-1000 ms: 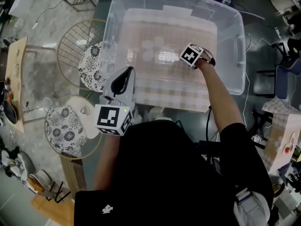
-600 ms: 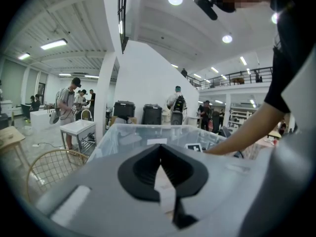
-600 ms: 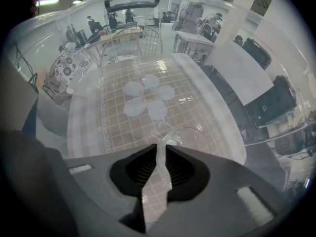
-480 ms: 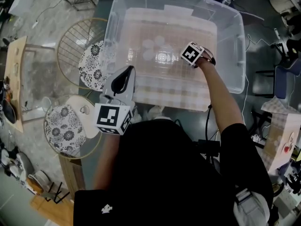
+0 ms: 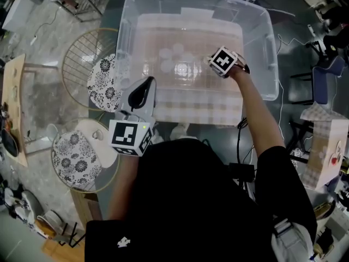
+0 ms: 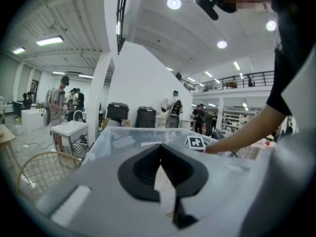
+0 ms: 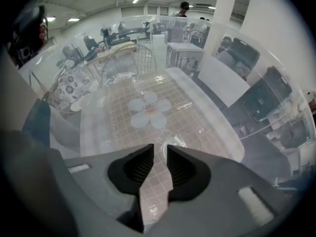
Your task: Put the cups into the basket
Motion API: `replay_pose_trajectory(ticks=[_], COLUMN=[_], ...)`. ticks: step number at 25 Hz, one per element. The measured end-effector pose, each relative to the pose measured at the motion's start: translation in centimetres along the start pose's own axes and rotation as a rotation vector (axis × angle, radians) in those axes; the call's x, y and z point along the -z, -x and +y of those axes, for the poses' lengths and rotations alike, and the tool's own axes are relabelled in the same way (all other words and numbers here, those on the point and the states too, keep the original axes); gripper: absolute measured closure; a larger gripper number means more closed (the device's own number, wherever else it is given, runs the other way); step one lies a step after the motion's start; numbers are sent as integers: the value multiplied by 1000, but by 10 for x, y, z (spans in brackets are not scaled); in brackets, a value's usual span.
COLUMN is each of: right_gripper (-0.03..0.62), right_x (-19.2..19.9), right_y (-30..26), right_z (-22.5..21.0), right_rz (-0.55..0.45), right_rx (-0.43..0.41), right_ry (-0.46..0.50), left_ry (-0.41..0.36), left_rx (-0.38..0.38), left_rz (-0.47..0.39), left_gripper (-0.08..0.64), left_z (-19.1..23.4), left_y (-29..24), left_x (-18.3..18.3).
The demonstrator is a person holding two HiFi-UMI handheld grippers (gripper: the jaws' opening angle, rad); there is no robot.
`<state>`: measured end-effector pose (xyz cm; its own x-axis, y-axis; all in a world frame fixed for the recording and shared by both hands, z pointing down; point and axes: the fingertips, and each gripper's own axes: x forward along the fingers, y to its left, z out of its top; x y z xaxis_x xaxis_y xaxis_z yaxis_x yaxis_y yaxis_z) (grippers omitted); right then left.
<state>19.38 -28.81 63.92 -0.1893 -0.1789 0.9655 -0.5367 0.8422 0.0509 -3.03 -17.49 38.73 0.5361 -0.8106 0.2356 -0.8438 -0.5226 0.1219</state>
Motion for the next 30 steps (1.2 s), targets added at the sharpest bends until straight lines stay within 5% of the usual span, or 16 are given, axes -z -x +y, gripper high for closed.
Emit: replay_pose_trajectory(ticks=[5, 11, 17, 23, 30], right_gripper=[506, 591, 591, 591, 591], right_x=[-9, -52, -107, -149, -167], right_y=[26, 87, 165, 228, 265], right_z=[5, 24, 64, 117, 178], right_rz=[-68, -247, -519, -855, -1078], right_rx=[26, 77, 121, 107, 100], right_ry=[9, 48, 65, 13, -2], left_ry=[6, -10, 63, -1, 7], left_rx=[30, 59, 52, 24, 31], left_rz=[-6, -11, -46, -65, -71], left_gripper=[554, 554, 554, 554, 554], left_z=[-3, -2, 11, 21, 29], left_y=[1, 4, 12, 27, 45], left_x=[0, -2, -11, -18, -16])
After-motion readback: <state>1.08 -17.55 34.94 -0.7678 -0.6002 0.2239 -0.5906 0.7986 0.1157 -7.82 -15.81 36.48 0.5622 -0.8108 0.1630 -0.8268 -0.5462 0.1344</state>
